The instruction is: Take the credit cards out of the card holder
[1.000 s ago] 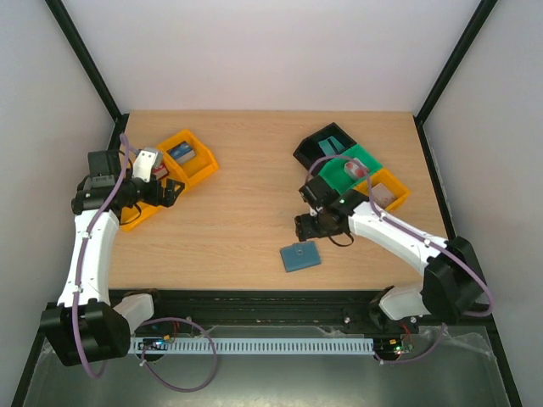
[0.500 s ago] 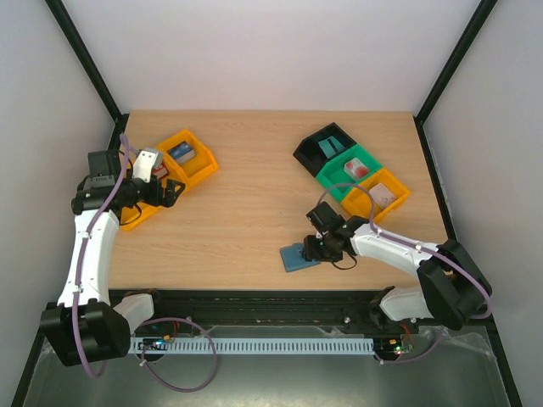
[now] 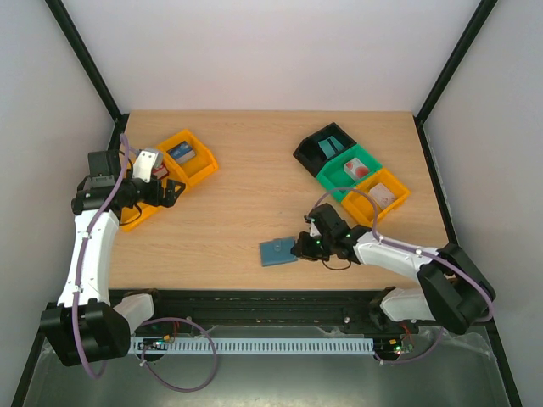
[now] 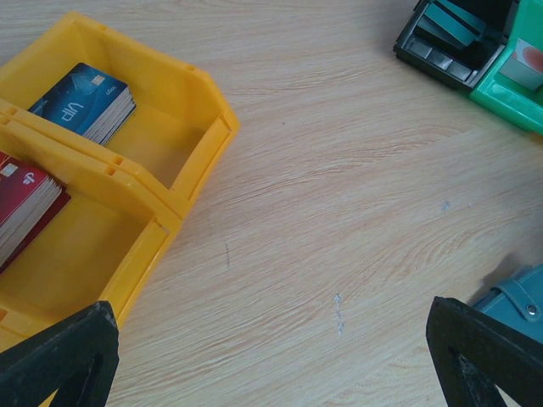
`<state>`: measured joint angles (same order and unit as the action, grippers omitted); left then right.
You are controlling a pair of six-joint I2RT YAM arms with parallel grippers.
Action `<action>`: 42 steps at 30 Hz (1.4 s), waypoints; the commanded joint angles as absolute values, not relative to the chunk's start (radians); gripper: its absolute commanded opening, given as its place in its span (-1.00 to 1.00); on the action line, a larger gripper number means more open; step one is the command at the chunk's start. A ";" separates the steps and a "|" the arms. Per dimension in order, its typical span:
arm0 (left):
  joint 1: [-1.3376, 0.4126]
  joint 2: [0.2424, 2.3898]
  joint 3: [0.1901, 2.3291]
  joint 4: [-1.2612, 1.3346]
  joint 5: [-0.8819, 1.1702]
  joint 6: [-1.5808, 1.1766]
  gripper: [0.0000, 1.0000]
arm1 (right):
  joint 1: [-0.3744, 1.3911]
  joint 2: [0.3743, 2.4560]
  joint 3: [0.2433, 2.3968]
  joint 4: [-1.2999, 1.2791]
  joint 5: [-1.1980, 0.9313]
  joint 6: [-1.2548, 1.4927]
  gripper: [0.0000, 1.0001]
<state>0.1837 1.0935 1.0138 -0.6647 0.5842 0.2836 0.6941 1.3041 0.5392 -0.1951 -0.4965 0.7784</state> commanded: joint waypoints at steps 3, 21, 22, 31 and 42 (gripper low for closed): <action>0.184 1.081 1.009 -0.686 0.608 0.275 0.99 | 0.699 1.233 0.543 0.002 -0.602 0.867 -0.97; 0.076 1.100 1.322 -0.519 1.164 -0.212 0.99 | 0.708 1.182 0.980 0.655 -0.558 1.004 -0.97; 0.048 1.111 1.327 -0.490 1.175 -0.262 0.99 | 0.713 1.184 0.984 0.675 -0.557 1.004 -0.97; -0.086 1.170 1.345 -0.352 1.163 -0.384 0.99 | 0.752 1.216 1.003 0.739 -0.617 0.989 -0.97; -0.132 1.186 1.341 -0.323 1.190 -0.387 -0.78 | 0.758 1.238 0.998 0.736 -0.684 0.968 -0.97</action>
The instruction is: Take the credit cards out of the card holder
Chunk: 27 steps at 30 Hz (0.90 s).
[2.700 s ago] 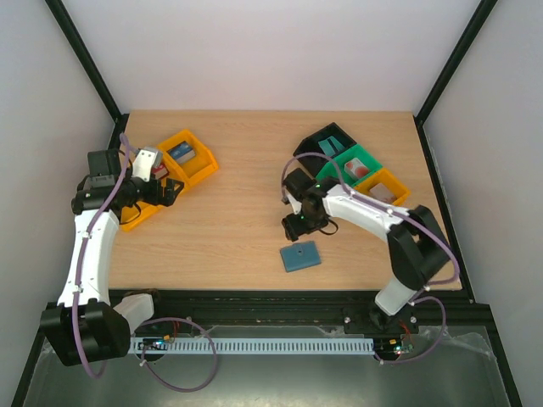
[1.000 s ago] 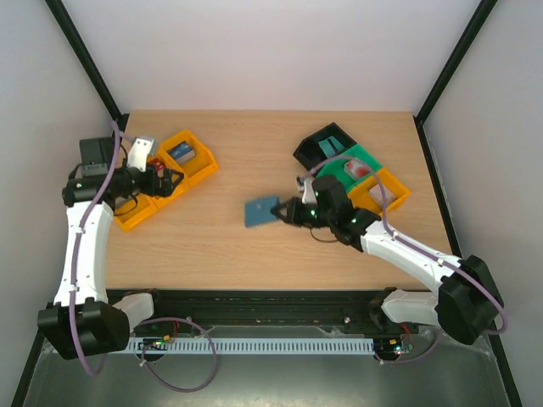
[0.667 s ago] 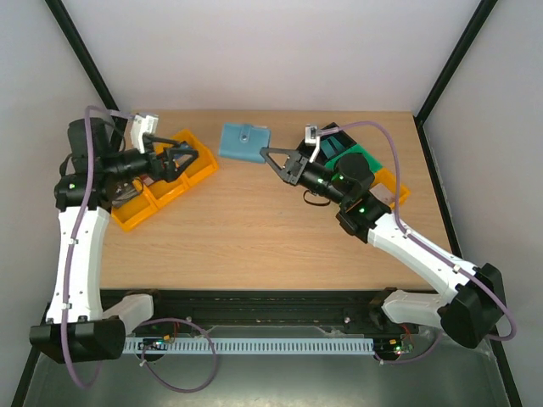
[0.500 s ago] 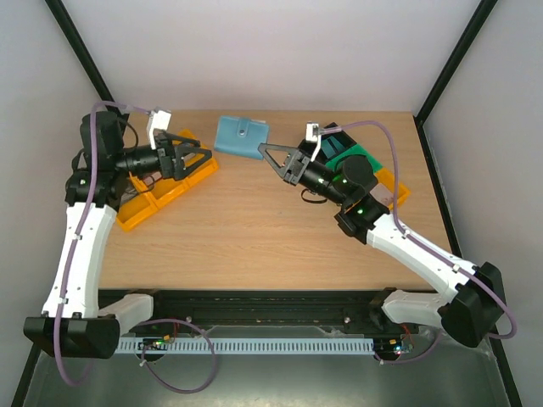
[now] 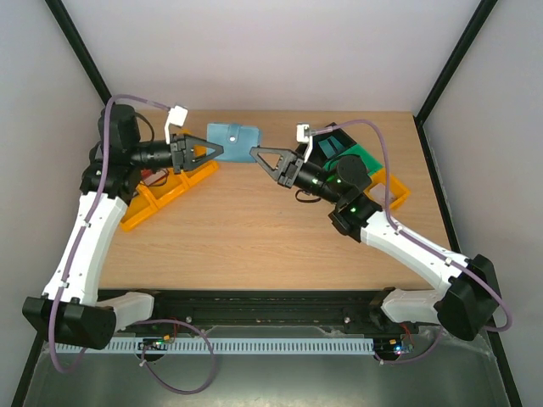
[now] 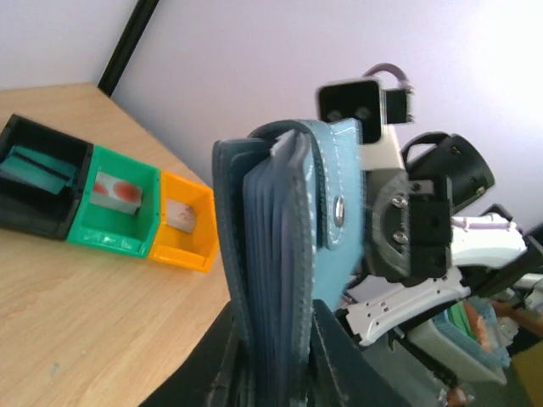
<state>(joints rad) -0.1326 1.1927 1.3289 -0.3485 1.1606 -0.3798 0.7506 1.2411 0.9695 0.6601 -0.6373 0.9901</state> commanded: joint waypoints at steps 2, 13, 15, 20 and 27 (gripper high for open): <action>-0.131 1.179 1.334 -0.340 1.190 -0.362 -0.94 | 0.757 1.228 0.996 0.696 -0.685 0.935 -0.97; -0.194 1.140 1.387 -0.737 0.594 0.199 -0.95 | 0.756 1.059 1.118 -0.116 -0.378 0.317 0.75; -0.266 1.144 1.388 -0.827 0.426 0.318 -0.95 | 0.756 1.041 1.132 -0.208 -0.394 0.180 0.89; -0.448 1.161 1.405 -1.005 0.339 0.500 -0.95 | 0.757 1.068 1.174 -0.319 -0.615 -0.026 0.94; -0.522 1.161 1.465 -1.147 0.501 0.616 -0.95 | 0.758 1.242 1.314 -0.432 -0.855 -0.152 0.79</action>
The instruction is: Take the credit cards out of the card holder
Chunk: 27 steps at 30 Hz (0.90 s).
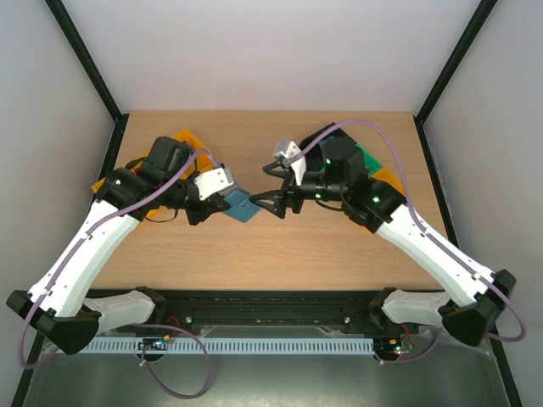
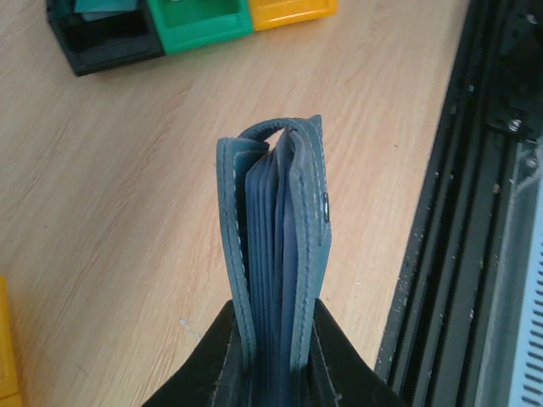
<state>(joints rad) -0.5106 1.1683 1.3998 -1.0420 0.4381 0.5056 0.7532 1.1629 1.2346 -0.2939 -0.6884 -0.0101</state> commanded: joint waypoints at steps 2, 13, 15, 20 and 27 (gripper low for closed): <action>-0.523 1.160 1.478 -1.162 0.534 0.627 -0.95 | 0.758 1.287 1.340 -0.474 -0.914 -0.176 0.76; -0.525 1.174 1.482 -1.155 0.555 0.620 -0.95 | 0.774 1.363 1.352 -0.358 -0.956 -0.066 0.28; -0.526 1.174 1.482 -1.157 0.560 0.621 -0.95 | 0.775 1.368 1.344 -0.342 -0.939 -0.047 0.19; -0.526 1.175 1.482 -1.157 0.577 0.620 -0.95 | 0.776 1.382 1.343 -0.318 -0.937 -0.017 0.03; -0.525 1.172 1.479 -1.157 0.584 0.623 -0.95 | 0.783 1.390 1.341 -0.311 -0.934 0.000 -0.71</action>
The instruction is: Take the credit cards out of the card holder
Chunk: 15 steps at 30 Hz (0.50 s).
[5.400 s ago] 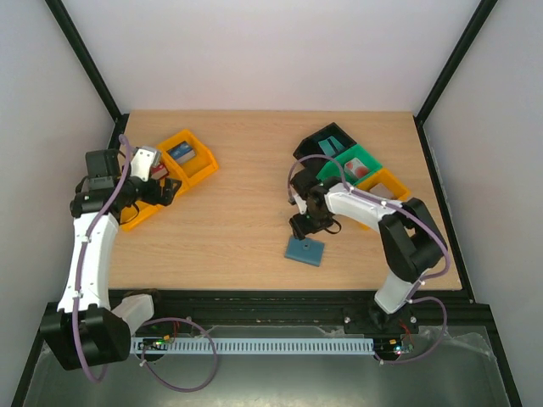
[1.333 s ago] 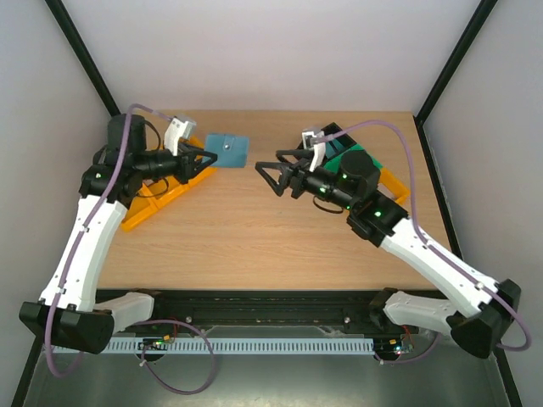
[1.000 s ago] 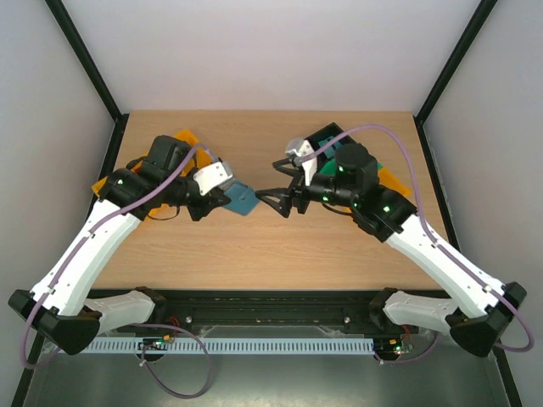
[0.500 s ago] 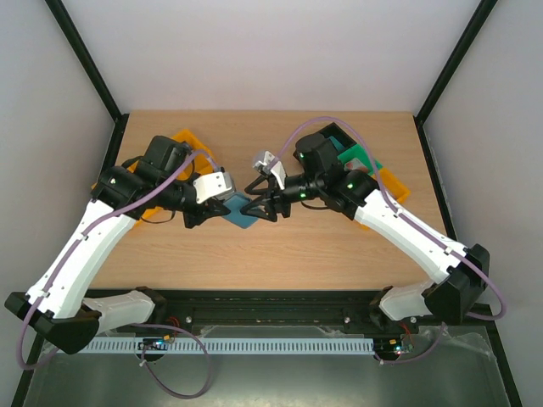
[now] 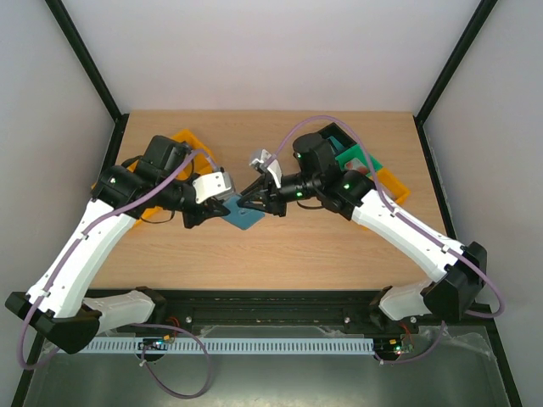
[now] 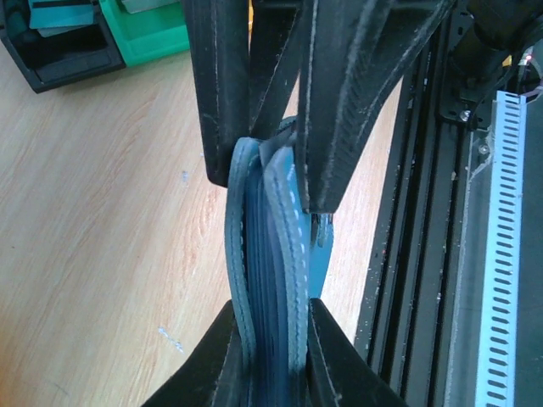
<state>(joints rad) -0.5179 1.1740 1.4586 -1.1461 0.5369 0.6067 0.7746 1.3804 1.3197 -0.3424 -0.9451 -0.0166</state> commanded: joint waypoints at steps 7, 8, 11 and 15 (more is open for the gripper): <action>-0.485 1.144 1.440 -1.047 0.569 0.514 0.23 | 0.781 1.314 1.296 -0.214 -0.903 0.048 -0.97; -0.470 1.137 1.437 -1.031 0.572 0.499 0.37 | 0.781 1.294 1.278 -0.174 -0.886 0.072 -0.97; -0.405 1.114 1.430 -0.982 0.628 0.436 0.71 | 0.781 1.212 1.184 0.018 -0.816 0.204 -0.97; -0.285 1.088 1.402 -0.929 0.907 0.339 0.78 | 0.781 1.133 1.017 0.540 -0.765 0.545 -0.97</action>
